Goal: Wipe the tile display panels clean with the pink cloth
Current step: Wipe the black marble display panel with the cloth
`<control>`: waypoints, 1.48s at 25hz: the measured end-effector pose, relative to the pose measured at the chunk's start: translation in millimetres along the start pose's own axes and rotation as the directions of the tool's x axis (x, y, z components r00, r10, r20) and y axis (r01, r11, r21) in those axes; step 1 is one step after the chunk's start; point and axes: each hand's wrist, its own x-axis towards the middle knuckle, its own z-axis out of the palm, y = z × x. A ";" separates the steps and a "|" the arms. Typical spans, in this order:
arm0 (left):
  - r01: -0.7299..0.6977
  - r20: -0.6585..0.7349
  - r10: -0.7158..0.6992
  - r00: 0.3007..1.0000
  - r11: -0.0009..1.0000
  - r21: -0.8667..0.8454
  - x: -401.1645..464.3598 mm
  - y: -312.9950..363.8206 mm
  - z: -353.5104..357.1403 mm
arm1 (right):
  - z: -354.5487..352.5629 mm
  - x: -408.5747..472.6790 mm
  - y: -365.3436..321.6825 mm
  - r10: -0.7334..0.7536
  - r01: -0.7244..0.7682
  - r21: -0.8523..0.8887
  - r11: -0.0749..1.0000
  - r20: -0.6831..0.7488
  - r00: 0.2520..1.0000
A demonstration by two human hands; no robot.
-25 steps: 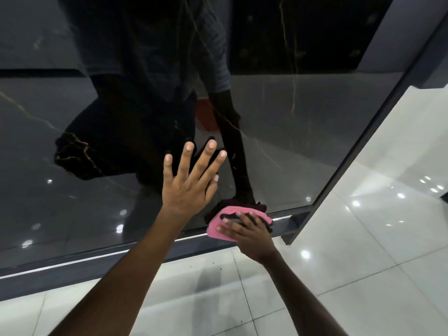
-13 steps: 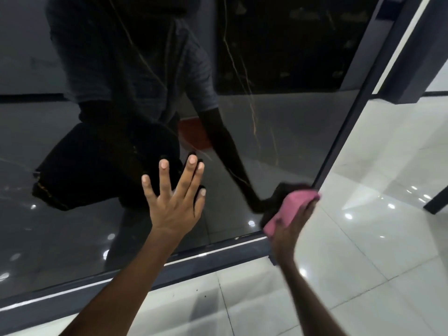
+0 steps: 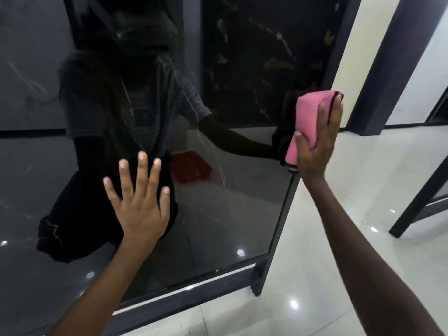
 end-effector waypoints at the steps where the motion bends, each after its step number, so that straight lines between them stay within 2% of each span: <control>1: -0.021 -0.012 0.022 1.000 0.998 0.065 1.5 -2.2 6.4 | 10.8 -6.3 -11.5 0.006 -0.005 0.011 1.000 -0.044 0.999; 2: -0.049 -0.023 0.052 0.998 0.992 0.114 -2.5 -2.9 12.4 | 23.4 -30.5 -27.5 -0.018 0.018 0.002 1.000 -0.058 0.998; 3: -0.065 -0.030 0.070 0.997 0.988 0.144 -7.4 -2.4 15.9 | 35.0 -70.0 -47.6 -0.078 0.078 -0.002 0.997 -0.004 0.997; 4: -0.072 -0.028 0.077 0.997 0.985 0.159 -10.6 -2.5 16.9 | 42.8 -114.7 -69.2 -0.185 0.185 0.006 0.983 0.116 0.976; 5: -0.076 -0.028 0.081 0.996 0.984 0.162 -9.8 -3.2 15.3 | 45.4 -158.8 -85.4 -0.340 0.344 0.030 0.938 0.263 0.903; 7: -0.080 -0.025 0.085 0.996 0.985 0.150 -2.2 -3.5 14.0 | 41.7 -211.6 -89.3 -0.608 0.641 0.104 0.760 0.462 0.646; 8: -0.072 -0.008 0.074 0.997 0.987 0.146 -0.2 -3.0 11.0 | 39.1 -207.9 -83.4 -0.666 0.711 0.149 0.688 0.519 0.536; 9: -0.054 0.012 0.053 0.999 0.990 0.131 0.8 -1.5 6.4 | 35.9 -187.8 -75.6 -0.690 0.738 0.168 0.654 0.534 0.490; 10: -0.028 0.033 0.025 0.999 0.995 0.096 1.8 1.5 -0.1 | 31.8 -157.3 -66.4 -0.685 0.720 0.168 0.673 0.510 0.520; 11: -0.005 0.048 0.003 0.999 0.999 0.040 4.9 5.5 -7.1 | 26.0 -118.8 -57.6 -0.640 0.668 0.123 0.734 0.455 0.619; 13: -0.003 0.020 0.004 1.000 0.999 -0.048 31.0 12.2 -21.6 | 11.6 -22.7 -36.3 -0.430 0.452 -0.028 0.891 0.265 0.863; 14: -0.017 -0.024 0.016 1.000 0.998 -0.055 55.5 13.3 -27.0 | 4.0 29.6 -25.6 -0.296 0.311 -0.065 0.948 0.171 0.940; 15: -0.018 -0.056 0.016 0.998 0.999 -0.044 83.3 12.9 -30.3 | -4.2 75.9 -20.8 -0.145 0.151 -0.064 0.987 0.089 0.985; 17: 0.003 -0.064 -0.003 0.998 1.000 0.008 129.7 9.8 -32.2 | -11.3 126.2 -32.3 0.104 -0.104 0.005 0.995 -0.023 0.994; 18: -0.003 -0.060 0.006 0.998 0.999 0.051 138.1 7.2 -28.4 | -6.3 124.1 -43.8 0.117 -0.116 0.023 0.993 -0.049 0.992; 20: -0.039 -0.056 0.046 0.997 0.991 0.126 131.9 3.0 -16.3 | 17.8 70.0 -72.1 -0.035 0.035 0.017 0.999 -0.008 0.999; 21: -0.048 -0.050 0.055 0.997 0.988 0.146 128.0 2.9 -13.8 | 30.1 24.8 -93.0 -0.160 0.159 0.023 0.987 0.087 0.983; 22: -0.055 -0.045 0.063 0.997 0.987 0.152 126.3 3.4 -13.7 | 37.5 -21.0 -111.4 -0.323 0.323 0.037 0.946 0.219 0.921; 24: -0.073 -0.042 0.080 0.996 0.986 0.150 132.7 4.2 -16.2 | 38.0 -78.3 -122.9 -0.613 0.635 0.103 0.766 0.418 0.671; 25: -0.071 -0.032 0.077 0.997 0.985 0.159 136.5 3.7 -18.7 | 35.2 -78.1 -118.5 -0.683 0.716 0.137 0.685 0.464 0.564; 26: -0.060 -0.026 0.065 0.998 0.987 0.151 138.6 3.9 -22.3 | 30.7 -60.3 -111.1 -0.719 0.755 0.160 0.636 0.479 0.504; 27: -0.052 -0.021 0.055 0.998 0.991 0.121 138.4 4.8 -26.0 | 24.8 -32.0 -103.2 -0.720 0.749 0.170 0.641 0.470 0.510; 28: -0.060 -0.018 0.062 0.998 0.995 0.080 138.7 6.2 -30.3 | 17.8 2.4 -96.4 -0.681 0.702 0.150 0.696 0.449 0.579; 30: -0.120 -0.062 0.122 0.991 0.992 0.040 162.8 9.1 -44.6 | 2.8 90.3 -78.4 -0.464 0.480 0.035 0.877 0.324 0.824; 31: -0.138 -0.102 0.140 0.985 0.990 0.034 187.3 8.8 -51.2 | -6.6 138.9 -68.7 -0.316 0.323 0.012 0.946 0.244 0.917; 32: -0.125 -0.135 0.128 0.983 0.992 0.024 215.9 7.5 -57.5 | -17.8 183.5 -64.6 -0.155 0.155 0.014 0.988 0.168 0.974; 34: -0.077 -0.160 0.080 0.984 0.997 0.025 267.6 3.4 -67.8 | -30.3 245.4 -71.0 0.101 -0.104 0.041 0.994 0.057 0.993; 35: -0.069 -0.153 0.078 0.985 0.996 0.062 280.6 1.4 -66.6 | -26.4 253.5 -81.1 0.134 -0.135 0.045 0.990 0.022 0.991; 37: -0.083 -0.129 0.099 0.987 0.989 0.125 283.8 -1.3 -56.7 | -0.3 223.4 -108.6 0.027 -0.027 0.013 1.000 -0.028 0.999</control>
